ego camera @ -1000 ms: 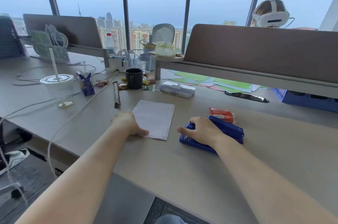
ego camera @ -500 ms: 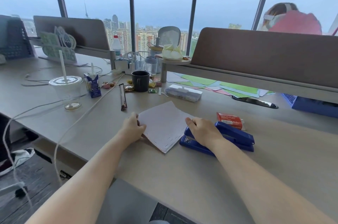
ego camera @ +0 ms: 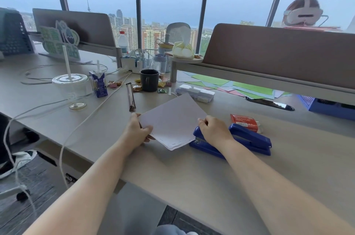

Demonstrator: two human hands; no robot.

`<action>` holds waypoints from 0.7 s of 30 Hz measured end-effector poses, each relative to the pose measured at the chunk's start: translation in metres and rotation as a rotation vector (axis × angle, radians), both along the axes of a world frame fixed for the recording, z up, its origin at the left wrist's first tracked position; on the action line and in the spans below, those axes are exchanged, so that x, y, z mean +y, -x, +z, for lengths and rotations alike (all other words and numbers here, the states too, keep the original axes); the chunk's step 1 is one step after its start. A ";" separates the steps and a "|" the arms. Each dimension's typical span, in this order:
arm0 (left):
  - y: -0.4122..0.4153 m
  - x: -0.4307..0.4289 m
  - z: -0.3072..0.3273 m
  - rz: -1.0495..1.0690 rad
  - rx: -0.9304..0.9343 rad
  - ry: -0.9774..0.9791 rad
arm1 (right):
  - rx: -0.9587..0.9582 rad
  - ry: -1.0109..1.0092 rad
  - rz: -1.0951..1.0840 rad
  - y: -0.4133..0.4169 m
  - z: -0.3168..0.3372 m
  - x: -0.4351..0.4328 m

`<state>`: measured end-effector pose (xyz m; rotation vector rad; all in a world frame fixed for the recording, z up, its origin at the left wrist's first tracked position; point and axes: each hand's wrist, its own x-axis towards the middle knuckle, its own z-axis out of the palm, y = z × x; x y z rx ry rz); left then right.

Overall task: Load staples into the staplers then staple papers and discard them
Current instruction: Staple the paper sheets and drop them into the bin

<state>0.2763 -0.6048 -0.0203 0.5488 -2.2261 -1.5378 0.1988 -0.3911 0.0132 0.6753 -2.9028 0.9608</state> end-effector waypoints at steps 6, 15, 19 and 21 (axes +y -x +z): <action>-0.003 0.002 -0.005 0.007 0.025 0.076 | -0.033 0.009 -0.015 -0.004 0.003 -0.010; -0.008 0.007 -0.002 0.039 0.031 0.092 | -0.143 -0.063 -0.020 0.008 0.020 -0.020; -0.009 0.010 0.001 0.049 0.030 0.126 | -0.168 -0.056 -0.050 0.010 0.021 -0.027; -0.009 0.011 0.000 0.060 0.033 0.126 | -0.201 -0.060 -0.060 0.010 0.016 -0.029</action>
